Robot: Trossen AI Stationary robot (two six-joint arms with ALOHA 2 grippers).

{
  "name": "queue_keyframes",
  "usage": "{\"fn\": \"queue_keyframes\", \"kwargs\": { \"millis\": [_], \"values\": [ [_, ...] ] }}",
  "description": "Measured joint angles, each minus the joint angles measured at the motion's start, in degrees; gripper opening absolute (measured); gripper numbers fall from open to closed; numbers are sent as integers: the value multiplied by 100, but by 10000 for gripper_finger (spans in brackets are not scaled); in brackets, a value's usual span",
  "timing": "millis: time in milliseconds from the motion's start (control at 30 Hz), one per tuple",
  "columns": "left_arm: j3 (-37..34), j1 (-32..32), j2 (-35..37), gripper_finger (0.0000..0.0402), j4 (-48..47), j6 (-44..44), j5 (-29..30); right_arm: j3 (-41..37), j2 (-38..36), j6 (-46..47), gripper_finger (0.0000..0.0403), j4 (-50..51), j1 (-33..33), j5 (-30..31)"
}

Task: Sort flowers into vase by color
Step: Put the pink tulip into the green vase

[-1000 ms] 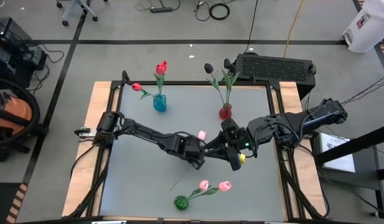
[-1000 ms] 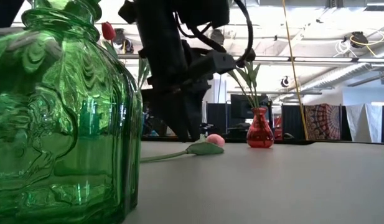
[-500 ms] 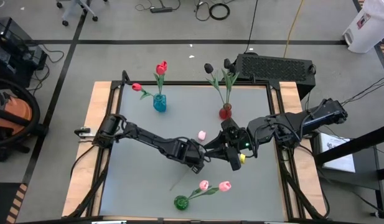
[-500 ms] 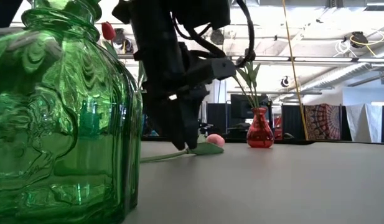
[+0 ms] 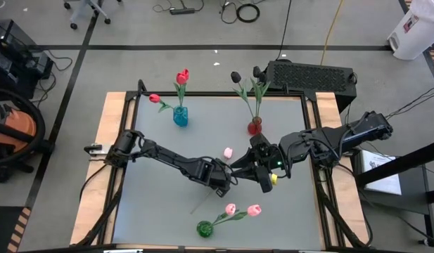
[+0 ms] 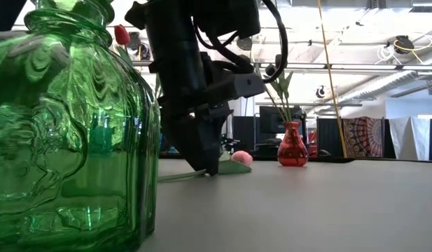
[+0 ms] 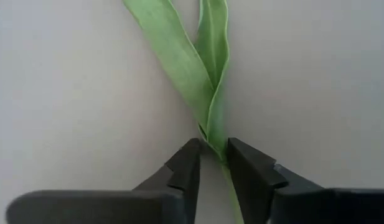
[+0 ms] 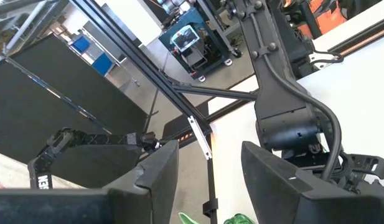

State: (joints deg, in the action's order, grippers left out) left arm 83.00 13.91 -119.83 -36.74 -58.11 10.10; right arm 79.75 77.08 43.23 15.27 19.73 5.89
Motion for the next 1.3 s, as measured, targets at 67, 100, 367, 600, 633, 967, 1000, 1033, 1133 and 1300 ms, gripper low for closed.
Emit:
{"fn": "queue_keyframes", "kwargs": {
  "millis": [67, 100, 367, 600, 633, 967, 1000, 1033, 1133, 1300],
  "values": [
    [0, 0, 0, 74, -15, 4, 5, 0, 0, 1, 167, 0, -1, 0],
    [0, 0, 0, 63, -16, 4, 8, 0, 0, 0, 167, 0, -1, 1],
    [2, 0, 0, 11, 23, 55, -4, 0, 0, 0, 167, 2, -2, 1],
    [2, 0, 0, 13, 20, 42, 31, 0, 0, 0, 167, 0, -2, 0],
    [2, 0, 19, 13, 12, 45, 48, 0, 0, 0, 167, 2, -2, 0],
    [0, -17, 466, 13, -142, 601, 651, 0, 0, 2, 167, 2, -1, 1],
    [0, -17, 548, 13, -154, 633, 739, 0, 0, -1, 167, 0, -2, 2],
    [0, -17, 643, 13, -185, 665, 824, 0, 0, 0, 167, 0, -2, 2],
    [4, -24, 899, 13, -146, 911, 1039, 0, 0, 1, 167, 1, 0, 1],
    [-2, -24, 1318, 13, -228, 1064, 1321, 0, 0, -1, 167, 0, 0, 1]
  ]
}}
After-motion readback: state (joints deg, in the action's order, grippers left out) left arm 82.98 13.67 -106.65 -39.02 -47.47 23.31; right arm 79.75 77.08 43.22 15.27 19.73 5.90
